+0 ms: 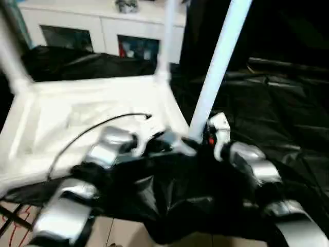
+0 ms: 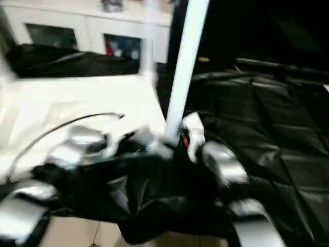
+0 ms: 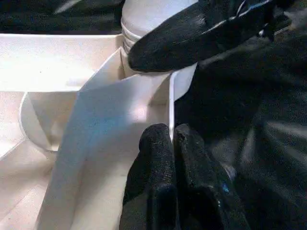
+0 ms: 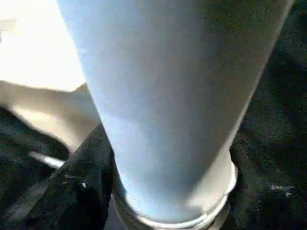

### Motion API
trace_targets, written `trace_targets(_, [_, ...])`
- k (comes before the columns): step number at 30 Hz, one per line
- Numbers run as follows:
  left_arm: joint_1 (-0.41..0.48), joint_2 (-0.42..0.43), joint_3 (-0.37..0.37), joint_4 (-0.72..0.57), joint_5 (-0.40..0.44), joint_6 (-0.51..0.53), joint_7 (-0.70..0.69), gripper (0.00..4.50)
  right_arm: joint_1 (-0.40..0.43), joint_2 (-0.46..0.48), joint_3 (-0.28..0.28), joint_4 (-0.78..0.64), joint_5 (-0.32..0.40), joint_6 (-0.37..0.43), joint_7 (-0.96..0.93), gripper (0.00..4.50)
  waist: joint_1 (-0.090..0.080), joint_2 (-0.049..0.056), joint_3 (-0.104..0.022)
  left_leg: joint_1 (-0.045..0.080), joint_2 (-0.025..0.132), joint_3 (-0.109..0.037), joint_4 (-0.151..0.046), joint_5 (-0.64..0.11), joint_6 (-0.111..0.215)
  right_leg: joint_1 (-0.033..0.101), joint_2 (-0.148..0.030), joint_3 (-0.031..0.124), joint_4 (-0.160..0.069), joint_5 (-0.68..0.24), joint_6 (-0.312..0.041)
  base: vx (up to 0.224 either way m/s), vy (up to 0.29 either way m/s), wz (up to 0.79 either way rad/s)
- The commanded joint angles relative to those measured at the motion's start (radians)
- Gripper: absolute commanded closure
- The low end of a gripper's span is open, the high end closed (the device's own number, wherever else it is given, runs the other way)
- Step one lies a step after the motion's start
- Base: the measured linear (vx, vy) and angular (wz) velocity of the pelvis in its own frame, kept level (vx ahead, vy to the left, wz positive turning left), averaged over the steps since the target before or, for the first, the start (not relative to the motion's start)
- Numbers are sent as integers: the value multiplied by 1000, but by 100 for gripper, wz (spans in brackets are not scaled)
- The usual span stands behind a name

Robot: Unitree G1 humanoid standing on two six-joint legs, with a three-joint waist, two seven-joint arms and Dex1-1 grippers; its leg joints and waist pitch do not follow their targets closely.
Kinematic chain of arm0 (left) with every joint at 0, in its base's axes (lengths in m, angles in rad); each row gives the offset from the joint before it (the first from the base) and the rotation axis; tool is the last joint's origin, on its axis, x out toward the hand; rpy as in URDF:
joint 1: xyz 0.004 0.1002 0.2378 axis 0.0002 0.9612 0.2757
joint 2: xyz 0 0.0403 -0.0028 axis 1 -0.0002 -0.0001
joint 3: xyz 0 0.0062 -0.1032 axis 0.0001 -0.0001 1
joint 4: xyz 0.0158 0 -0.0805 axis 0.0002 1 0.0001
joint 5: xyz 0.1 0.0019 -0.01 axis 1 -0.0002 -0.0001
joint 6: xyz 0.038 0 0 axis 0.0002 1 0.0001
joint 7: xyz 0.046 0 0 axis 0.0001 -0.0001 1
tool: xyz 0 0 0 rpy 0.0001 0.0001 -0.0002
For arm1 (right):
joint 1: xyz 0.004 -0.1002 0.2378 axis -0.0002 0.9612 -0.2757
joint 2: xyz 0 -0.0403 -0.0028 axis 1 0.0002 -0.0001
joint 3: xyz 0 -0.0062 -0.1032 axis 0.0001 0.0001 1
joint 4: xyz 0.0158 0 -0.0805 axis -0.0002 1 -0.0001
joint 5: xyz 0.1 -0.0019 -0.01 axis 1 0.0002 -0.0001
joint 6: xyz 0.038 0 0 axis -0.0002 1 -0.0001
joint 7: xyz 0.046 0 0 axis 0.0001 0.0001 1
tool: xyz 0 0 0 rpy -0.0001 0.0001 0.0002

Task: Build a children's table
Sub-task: Rotate leg to tighten

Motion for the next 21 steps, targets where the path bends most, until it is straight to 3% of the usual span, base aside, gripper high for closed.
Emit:
trace_targets(1, [-22, -78, -16, -15, -29, -8, 15, 450, 4, 57, 36, 80, -35, 33, -77, 174, 1, 3, -54, -3, -2, 5, -66, -316, 11, 38, -36, 32, -97, -374, -163, 0, 0, 0])
trace_targets(5, [-13, -99, -21, -34, -30, -6, 16, 450, -21, 92, 30, 114, -39, 4, -116, 174, -1, 8, -56, -4, 1, 7, -66, -298, 12, 39, -36, 34, -89, -302, -188, 0, 0, 0])
trace_targets(7, [-11, -100, -23, -33, -26, -14, 13, 450, -34, 102, 20, 129, -28, -11, -87, 119, -1, 8, -56, -5, 0, 8, -66, -300, 17, 41, -35, 34, -88, -289, -193, 0, 0, 0])
trace_targets(10, [-10, -86, -27, -23, -21, -31, 0, 450, -42, 94, 25, 129, -31, -29, -50, 95, 0, 9, -56, -3, 0, 9, -65, -303, 25, 40, -36, 34, -89, -290, -198, 0, 0, 0])
trace_targets(14, [13, -17, -46, -54, -36, -51, -130, 450, 11, 32, 83, 36, -25, -135, 187, 83, 6, 9, -58, -6, 1, 9, -64, -287, 45, 47, -37, 34, -87, -249, -205, 0, 0, 0])
trace_targets(19, [29, 24, -52, -80, -54, -69, -225, 450, 60, -16, 108, -48, 10, -127, 342, 83, 6, 12, -61, -7, 3, 13, -59, -210, 79, 52, -34, 36, -71, -101, -256, 0, 0, 0])
trace_targets(21, [37, 49, -58, -87, -58, -81, -272, 450, 87, -44, 122, -94, 32, -103, 427, 83, 9, 8, -59, -6, 2, 14, -59, -215, 83, 53, -35, 34, -72, -122, -264, 0, 0, 0])
